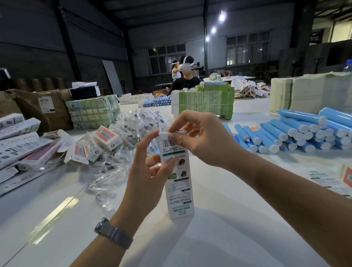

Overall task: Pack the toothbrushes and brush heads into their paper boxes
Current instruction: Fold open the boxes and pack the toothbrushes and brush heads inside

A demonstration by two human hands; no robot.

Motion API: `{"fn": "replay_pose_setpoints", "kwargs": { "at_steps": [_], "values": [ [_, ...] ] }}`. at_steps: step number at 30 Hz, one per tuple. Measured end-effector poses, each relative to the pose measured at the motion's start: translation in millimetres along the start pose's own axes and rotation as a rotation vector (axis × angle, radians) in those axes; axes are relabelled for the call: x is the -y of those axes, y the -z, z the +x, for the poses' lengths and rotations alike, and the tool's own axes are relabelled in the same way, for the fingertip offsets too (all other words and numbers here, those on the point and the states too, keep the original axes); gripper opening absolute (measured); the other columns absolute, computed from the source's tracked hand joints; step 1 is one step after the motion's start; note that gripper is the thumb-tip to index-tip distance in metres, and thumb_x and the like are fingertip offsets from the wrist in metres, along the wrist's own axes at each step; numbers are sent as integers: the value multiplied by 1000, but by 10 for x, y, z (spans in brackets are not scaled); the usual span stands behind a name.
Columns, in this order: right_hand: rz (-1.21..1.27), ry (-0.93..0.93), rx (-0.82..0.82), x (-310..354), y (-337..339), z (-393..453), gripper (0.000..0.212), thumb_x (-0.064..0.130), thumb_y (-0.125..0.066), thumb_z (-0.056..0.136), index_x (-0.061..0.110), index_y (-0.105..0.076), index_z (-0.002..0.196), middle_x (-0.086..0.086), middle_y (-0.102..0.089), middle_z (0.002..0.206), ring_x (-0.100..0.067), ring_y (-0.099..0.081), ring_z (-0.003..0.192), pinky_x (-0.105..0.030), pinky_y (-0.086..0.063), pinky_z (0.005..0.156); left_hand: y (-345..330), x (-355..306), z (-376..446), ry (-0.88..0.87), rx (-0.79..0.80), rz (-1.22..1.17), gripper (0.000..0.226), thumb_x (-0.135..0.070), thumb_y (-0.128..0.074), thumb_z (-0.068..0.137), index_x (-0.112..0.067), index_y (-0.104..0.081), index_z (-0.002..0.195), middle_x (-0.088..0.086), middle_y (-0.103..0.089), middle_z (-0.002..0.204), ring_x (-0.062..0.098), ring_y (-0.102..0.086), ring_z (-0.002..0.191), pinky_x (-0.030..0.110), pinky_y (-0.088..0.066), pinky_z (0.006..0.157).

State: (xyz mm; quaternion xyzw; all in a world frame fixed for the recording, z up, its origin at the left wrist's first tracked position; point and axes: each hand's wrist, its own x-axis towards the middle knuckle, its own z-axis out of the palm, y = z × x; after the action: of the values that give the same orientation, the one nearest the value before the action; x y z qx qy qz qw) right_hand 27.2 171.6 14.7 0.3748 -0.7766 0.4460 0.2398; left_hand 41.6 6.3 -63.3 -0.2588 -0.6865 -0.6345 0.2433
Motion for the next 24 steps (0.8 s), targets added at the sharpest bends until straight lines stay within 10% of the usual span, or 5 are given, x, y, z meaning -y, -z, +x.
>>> {"fn": "replay_pose_setpoints", "kwargs": {
  "at_steps": [14,20,24],
  "values": [
    [86,-66,71,64,123,63,19,14,-67,92,26,-62,78,2,-71,80,-25,-69,77,-45,-60,70,-8,-46,0,-29,56,56,54,-37,-68,83,-69,-42,117,-10,-74,103,17,-74,92,28,-60,67],
    [206,-135,107,26,163,75,23,11,-66,91,23,-64,72,-16,-73,86,-35,-64,82,-31,-53,67,-10,-92,-29,-54,89,90,54,-26,-53,92,-71,-40,119,-14,-72,108,10,-71,95,19,-56,68],
    [177,-133,125,23,156,68,21,13,-68,91,23,-64,73,-8,-74,81,-10,-63,68,-24,-52,63,-14,-113,-34,-68,95,106,53,-26,-52,92,-70,-41,118,-18,-71,108,8,-70,97,17,-56,68]
  ]
}}
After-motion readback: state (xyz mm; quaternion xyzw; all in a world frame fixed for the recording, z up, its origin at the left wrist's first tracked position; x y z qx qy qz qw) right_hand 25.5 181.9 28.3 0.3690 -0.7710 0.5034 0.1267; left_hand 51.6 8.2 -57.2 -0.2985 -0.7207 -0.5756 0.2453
